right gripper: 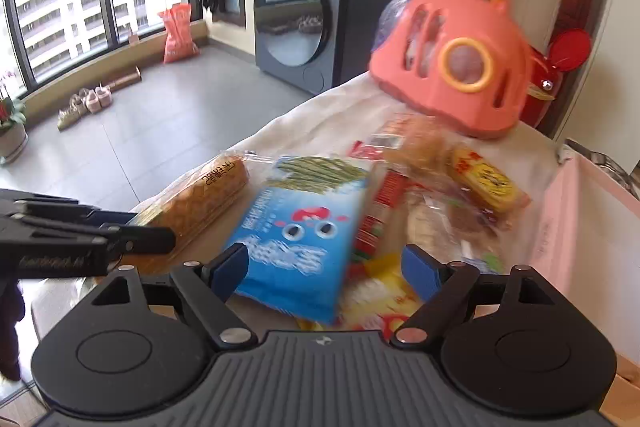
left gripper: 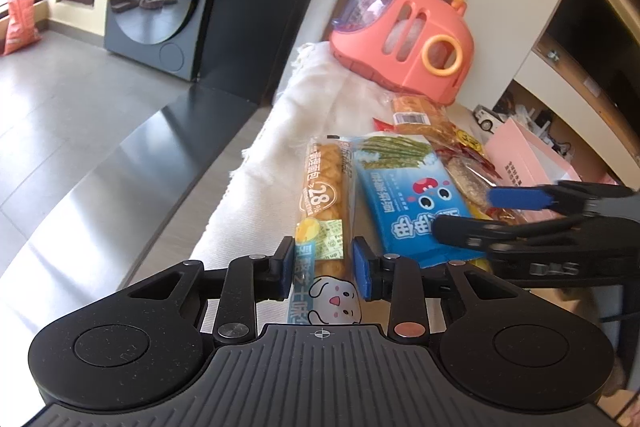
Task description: Organize snacks
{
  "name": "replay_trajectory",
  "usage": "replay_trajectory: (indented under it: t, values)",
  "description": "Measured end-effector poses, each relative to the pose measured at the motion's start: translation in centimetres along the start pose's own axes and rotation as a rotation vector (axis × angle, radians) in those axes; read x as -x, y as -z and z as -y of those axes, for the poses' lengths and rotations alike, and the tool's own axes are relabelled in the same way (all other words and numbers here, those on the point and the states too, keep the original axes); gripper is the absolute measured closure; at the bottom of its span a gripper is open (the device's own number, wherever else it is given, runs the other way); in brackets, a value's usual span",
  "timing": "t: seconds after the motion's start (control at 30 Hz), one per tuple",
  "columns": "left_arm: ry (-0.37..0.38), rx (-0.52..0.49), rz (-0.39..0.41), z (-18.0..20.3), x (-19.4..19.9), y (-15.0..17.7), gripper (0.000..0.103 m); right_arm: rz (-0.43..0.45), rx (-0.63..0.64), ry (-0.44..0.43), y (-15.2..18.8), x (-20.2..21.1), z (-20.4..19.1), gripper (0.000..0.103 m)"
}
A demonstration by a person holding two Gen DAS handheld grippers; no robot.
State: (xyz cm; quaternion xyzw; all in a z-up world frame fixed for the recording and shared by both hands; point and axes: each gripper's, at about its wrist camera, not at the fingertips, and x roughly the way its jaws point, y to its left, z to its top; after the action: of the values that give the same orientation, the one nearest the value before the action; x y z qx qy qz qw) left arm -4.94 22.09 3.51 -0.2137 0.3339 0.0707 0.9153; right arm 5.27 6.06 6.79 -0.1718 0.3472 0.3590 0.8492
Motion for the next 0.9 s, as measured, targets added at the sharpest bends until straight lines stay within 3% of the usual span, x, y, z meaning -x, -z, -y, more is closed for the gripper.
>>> replay_trajectory:
  t: [0.33, 0.43, 0.47, 0.57, 0.73, 0.8, 0.83, 0.9]
  values:
    - [0.017, 0.039, 0.003, -1.3, 0.2, 0.3, 0.067, -0.112, -0.141, -0.041, -3.1, -6.4, 0.0, 0.020]
    - [0.023, 0.052, 0.005, -1.6, 0.2, 0.4, 0.066, -0.130, -0.108, -0.041, -2.8, -5.9, -0.2, 0.030]
    - [0.025, 0.055, 0.005, -1.6, 0.2, 0.4, 0.066, -0.136, -0.104, -0.052, -2.6, -5.5, -0.1, 0.038]
    - [0.028, 0.054, 0.002, -1.4, 0.0, 0.4, 0.066, -0.168, -0.093, -0.115, -1.8, -3.9, 0.1, 0.046]
    - [0.040, 0.037, -0.008, -0.7, 0.0, 0.3, 0.068, -0.175, 0.014, -0.146, 0.6, -0.5, -0.4, 0.046]
    - [0.048, 0.027, -0.015, -0.2, -0.1, 0.3, 0.068, -0.171, 0.057, -0.117, 1.6, 0.3, -0.4, 0.044]
    - [0.050, 0.022, -0.017, 0.1, -0.1, 0.2, 0.068, -0.165, 0.079, -0.080, 1.9, 0.6, -0.3, 0.038]
    - [0.057, 0.015, -0.023, 0.5, -0.1, 0.2, 0.068, -0.144, 0.147, 0.050, 2.4, 0.9, -0.4, 0.030]
